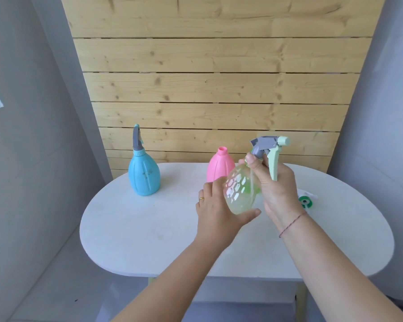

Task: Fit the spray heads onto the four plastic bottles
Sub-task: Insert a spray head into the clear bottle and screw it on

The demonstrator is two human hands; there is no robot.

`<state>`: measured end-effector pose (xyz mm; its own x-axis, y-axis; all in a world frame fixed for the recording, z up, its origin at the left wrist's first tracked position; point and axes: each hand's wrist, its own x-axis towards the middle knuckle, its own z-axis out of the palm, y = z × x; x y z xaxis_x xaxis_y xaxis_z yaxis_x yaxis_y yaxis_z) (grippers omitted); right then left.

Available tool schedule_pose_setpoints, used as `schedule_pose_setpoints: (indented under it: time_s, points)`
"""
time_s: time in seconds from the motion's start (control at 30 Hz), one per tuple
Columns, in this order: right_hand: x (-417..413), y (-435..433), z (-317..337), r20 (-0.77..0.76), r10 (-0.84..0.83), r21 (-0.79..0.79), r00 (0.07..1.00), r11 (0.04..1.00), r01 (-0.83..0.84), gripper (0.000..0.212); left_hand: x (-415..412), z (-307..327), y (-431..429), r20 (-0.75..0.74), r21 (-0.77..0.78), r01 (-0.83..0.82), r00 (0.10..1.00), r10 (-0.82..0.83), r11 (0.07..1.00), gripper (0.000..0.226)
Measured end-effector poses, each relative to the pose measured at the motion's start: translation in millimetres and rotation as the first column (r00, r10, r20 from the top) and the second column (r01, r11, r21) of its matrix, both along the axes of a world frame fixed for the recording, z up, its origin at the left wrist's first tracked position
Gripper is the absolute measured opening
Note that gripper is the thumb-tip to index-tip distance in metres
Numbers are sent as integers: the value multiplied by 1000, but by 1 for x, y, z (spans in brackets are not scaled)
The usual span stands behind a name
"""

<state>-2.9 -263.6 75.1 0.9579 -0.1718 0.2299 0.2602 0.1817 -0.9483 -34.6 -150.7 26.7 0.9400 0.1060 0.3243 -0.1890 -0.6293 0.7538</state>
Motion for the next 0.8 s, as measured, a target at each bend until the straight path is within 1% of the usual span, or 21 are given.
schedule_pose_setpoints:
  time_s: [0.03, 0.07, 0.1, 0.13, 0.17, 0.2, 0.23, 0.27, 0.3, 0.33, 0.4, 0.43, 0.47, 0.5, 0.53, 0.6, 0.63, 0.7, 0.73, 0.77, 0.8]
  points:
    - [2, -6, 2, 3, 52, 15, 999, 999, -52, 15, 2, 5, 9, -81, -165, 147, 983, -162, 975, 83]
    - [4, -13, 4, 4, 129, 42, 992, 991, -129, 24, 3, 10, 21, -155, -361, 281, 922, -355, 889, 77]
    - [5, -19, 6, 6, 222, 82, 975, 972, -222, 35, 3, 12, 34, -207, -537, 366, 816, -540, 760, 71]
    - [6, -23, 8, 8, 306, 114, 952, 946, -304, 44, 2, 13, 44, -222, -652, 417, 694, -685, 633, 67]
    - [5, -23, 10, 4, 369, 124, 930, 922, -366, 51, 0, 13, 52, -219, -706, 450, 596, -773, 547, 65]
    - [4, -23, 12, -3, 403, 120, 915, 909, -399, 56, -1, 11, 54, -215, -716, 476, 545, -810, 511, 64]
    - [4, -22, 13, -9, 414, 119, 910, 904, -410, 59, -2, 9, 53, -221, -691, 492, 555, -802, 530, 65]
    - [4, -20, 13, -5, 406, 125, 914, 907, -402, 58, -2, 8, 48, -230, -646, 486, 611, -758, 588, 66]
    - [4, -18, 14, 8, 383, 129, 924, 915, -381, 54, -2, 7, 41, -235, -597, 450, 694, -681, 665, 67]
    - [4, -16, 12, 27, 346, 122, 938, 930, -347, 48, -2, 4, 34, -224, -538, 387, 791, -570, 749, 69]
    - [4, -9, 9, 41, 239, 103, 970, 965, -242, 35, -3, -2, 17, -133, -381, 185, 959, -252, 906, 75]
    - [4, -5, 7, 32, 181, 100, 983, 978, -184, 30, -6, -6, 8, -82, -312, 76, 991, -106, 947, 80]
    - [4, -2, 5, 23, 135, 96, 991, 986, -136, 25, -9, -8, -1, -47, -268, 4, 999, -17, 963, 85]
    - [4, 0, 4, 21, 106, 84, 994, 991, -108, 20, -12, -11, -9, -38, -250, -11, 999, 1, 968, 89]
    - [5, -2, 4, 27, 97, 66, 995, 993, -99, 17, -12, -12, -12, -57, -254, 27, 997, -42, 967, 92]
    - [8, -13, 6, 35, 169, 40, 985, 985, -170, 24, -9, -8, -5, -158, -336, 171, 959, -235, 926, 94]
    - [9, -20, 7, 35, 242, 50, 970, 969, -244, 30, -5, -3, 4, -210, -414, 252, 909, -361, 875, 91]
    - [7, -26, 9, 39, 385, 103, 922, 917, -387, 39, 0, 4, 23, -239, -571, 400, 755, -611, 717, 79]
    - [7, -25, 9, 39, 424, 120, 905, 897, -426, 42, 1, 4, 30, -229, -607, 447, 693, -683, 657, 74]
    - [6, -24, 8, 36, 433, 120, 901, 893, -434, 43, 0, 3, 32, -231, -604, 464, 676, -700, 647, 71]
    - [5, -21, 8, 32, 411, 108, 911, 905, -412, 41, -1, 1, 30, -239, -574, 451, 706, -666, 684, 70]
